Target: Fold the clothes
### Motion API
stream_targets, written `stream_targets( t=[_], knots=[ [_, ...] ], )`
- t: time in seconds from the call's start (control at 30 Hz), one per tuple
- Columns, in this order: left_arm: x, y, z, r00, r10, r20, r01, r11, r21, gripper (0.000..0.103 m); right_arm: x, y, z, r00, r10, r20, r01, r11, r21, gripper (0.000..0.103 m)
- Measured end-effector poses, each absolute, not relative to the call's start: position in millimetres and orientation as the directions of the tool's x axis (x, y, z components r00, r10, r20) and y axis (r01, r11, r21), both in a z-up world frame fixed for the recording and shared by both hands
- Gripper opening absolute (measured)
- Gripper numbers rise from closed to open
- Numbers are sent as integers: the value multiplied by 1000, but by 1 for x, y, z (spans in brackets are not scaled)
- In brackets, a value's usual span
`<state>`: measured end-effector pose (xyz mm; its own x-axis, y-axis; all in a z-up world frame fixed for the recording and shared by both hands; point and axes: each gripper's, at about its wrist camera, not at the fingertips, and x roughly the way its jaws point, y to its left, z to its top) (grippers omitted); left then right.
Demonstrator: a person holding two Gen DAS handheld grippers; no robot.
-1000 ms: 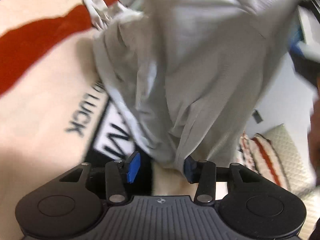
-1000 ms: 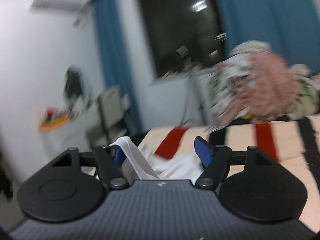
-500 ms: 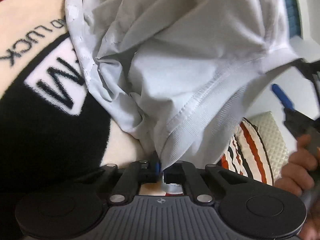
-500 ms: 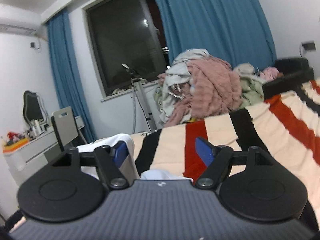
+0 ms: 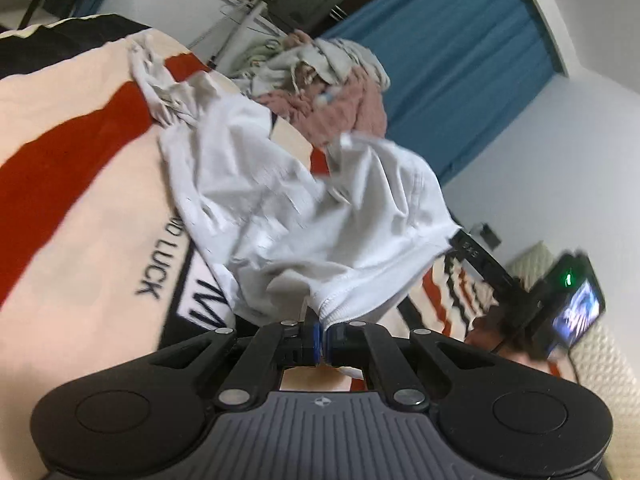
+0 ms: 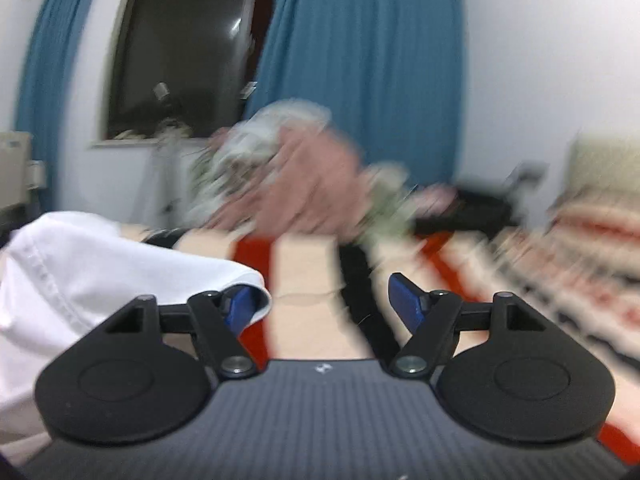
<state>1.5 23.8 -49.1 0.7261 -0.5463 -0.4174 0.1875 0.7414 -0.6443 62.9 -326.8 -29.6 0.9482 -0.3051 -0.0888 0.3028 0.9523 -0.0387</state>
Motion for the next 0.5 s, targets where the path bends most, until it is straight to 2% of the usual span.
stream_targets(
  t=[0.13,0.27,0.4,0.5],
  knots=[
    [-27,56,-26,799,-458,-390,111,749,-653,3,28,-304,-10,950,-312,28,309,948,78,74],
    [-43,96,23,874,-376,-309,82,739,-669,3,-4,-290,36,956,-288,59,274,946,173,74],
    [-41,120,114,933,-305,-192,123,769,-627,3,-20,-279,106,964,-253,80,232,950,208,74],
    [-48,135,195,962,-253,-100,151,801,-579,3,-33,-270,169,967,-212,139,183,963,196,74]
  ],
)
